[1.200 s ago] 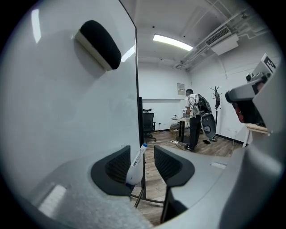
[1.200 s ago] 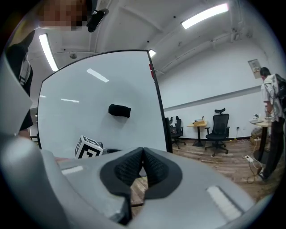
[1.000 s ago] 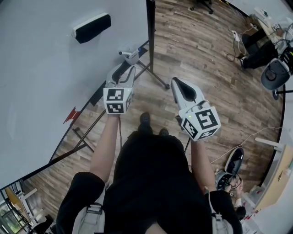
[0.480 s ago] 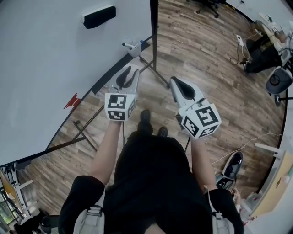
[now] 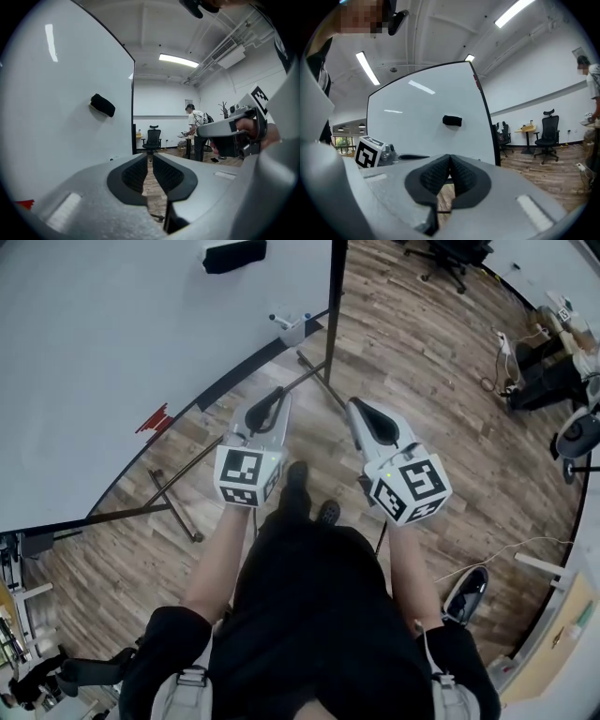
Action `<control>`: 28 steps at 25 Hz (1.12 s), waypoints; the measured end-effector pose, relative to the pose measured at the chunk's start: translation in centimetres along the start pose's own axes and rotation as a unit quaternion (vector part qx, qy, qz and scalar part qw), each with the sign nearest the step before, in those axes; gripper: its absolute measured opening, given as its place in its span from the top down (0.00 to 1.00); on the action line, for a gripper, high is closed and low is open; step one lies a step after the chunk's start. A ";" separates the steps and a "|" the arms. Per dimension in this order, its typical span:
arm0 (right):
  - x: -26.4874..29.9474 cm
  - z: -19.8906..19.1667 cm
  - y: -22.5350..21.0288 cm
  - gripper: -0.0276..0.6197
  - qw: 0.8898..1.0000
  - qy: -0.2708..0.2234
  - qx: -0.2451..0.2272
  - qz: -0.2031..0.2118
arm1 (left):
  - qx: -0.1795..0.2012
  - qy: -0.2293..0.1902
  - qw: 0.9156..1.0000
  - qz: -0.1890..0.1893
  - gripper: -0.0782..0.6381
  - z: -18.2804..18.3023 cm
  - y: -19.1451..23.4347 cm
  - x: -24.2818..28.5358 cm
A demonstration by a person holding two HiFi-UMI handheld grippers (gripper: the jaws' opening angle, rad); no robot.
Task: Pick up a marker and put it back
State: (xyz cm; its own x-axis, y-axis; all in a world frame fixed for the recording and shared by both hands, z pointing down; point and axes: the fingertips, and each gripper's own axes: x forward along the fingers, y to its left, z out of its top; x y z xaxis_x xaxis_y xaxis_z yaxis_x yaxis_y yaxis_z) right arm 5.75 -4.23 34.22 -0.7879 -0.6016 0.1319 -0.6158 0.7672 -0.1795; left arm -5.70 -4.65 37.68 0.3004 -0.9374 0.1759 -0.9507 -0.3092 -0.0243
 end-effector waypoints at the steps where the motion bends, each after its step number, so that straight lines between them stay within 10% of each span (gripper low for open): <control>1: -0.1 -0.1 0.2 0.95 1.000 0.000 -0.001 0.002 | 0.003 -0.002 1.000 0.000 0.84 0.1 -0.4 -0.4; 28: -3.7 -0.4 0.7 0.95 1.000 0.003 -0.030 -0.010 | -0.007 -0.033 0.999 -0.017 0.88 2.7 -4.6 -2.6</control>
State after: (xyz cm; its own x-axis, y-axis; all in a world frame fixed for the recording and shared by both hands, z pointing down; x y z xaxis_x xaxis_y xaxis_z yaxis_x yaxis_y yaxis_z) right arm 8.25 -1.42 34.05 -0.7750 -0.6163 0.1400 -0.6310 0.7666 -0.1187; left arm -1.88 -1.23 34.72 0.3371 -0.9349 0.1114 -0.9405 -0.3398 -0.0063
